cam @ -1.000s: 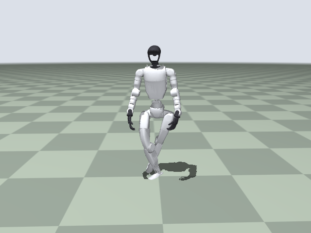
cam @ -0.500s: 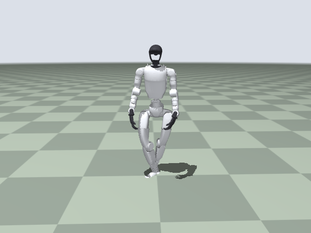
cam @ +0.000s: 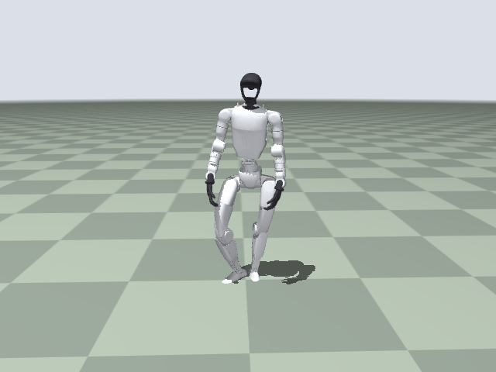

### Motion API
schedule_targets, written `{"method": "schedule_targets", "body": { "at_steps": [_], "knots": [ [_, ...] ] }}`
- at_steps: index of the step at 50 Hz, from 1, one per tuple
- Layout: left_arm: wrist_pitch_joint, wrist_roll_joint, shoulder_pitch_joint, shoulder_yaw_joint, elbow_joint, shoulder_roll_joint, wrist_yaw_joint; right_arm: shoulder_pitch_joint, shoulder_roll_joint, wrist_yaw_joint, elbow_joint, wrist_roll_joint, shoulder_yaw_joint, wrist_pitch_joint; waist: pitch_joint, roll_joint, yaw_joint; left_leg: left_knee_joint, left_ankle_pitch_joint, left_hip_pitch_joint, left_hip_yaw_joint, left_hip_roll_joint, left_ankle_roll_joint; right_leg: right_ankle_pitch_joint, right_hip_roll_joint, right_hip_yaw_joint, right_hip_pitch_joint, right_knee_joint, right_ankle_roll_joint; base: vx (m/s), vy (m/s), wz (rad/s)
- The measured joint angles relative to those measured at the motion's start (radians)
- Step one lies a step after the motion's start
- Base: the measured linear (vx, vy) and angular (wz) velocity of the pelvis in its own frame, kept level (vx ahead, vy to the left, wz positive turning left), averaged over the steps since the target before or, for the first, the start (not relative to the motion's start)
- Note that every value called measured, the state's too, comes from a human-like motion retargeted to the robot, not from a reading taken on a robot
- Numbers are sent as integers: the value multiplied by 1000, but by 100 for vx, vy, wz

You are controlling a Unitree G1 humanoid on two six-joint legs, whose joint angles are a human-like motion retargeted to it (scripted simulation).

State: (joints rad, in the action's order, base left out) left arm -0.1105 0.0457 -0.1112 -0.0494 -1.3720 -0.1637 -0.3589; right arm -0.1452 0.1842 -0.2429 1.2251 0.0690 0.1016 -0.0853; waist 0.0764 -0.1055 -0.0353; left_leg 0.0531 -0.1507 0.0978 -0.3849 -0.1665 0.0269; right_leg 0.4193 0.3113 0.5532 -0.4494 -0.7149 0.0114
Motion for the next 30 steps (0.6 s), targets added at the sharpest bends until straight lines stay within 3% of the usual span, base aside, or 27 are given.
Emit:
{"method": "schedule_targets", "body": {
  "at_steps": [7,16,30],
  "knots": [
    [2,12,6,27,18,6,21,-15,2,19,-18,5,-43,-1,-13,-28,-13,7,-47,-2,-16,-60,1,75,41,71,-72,-13,15,2,5,-17],
    [-8,0,14,68,51,2,30,-13,-12,20,-28,-13,-92,11,-2,-32,14,10,-55,0,-37,-72,13,18,-53,153,-54,164,47,5,1,-31],
    [-16,-18,-10,75,77,9,17,-4,-4,1,-36,-37,-108,23,-18,12,43,6,-62,-52,-31,-57,4,-24,-148,66,12,249,51,7,1,-29]
  ]
}}
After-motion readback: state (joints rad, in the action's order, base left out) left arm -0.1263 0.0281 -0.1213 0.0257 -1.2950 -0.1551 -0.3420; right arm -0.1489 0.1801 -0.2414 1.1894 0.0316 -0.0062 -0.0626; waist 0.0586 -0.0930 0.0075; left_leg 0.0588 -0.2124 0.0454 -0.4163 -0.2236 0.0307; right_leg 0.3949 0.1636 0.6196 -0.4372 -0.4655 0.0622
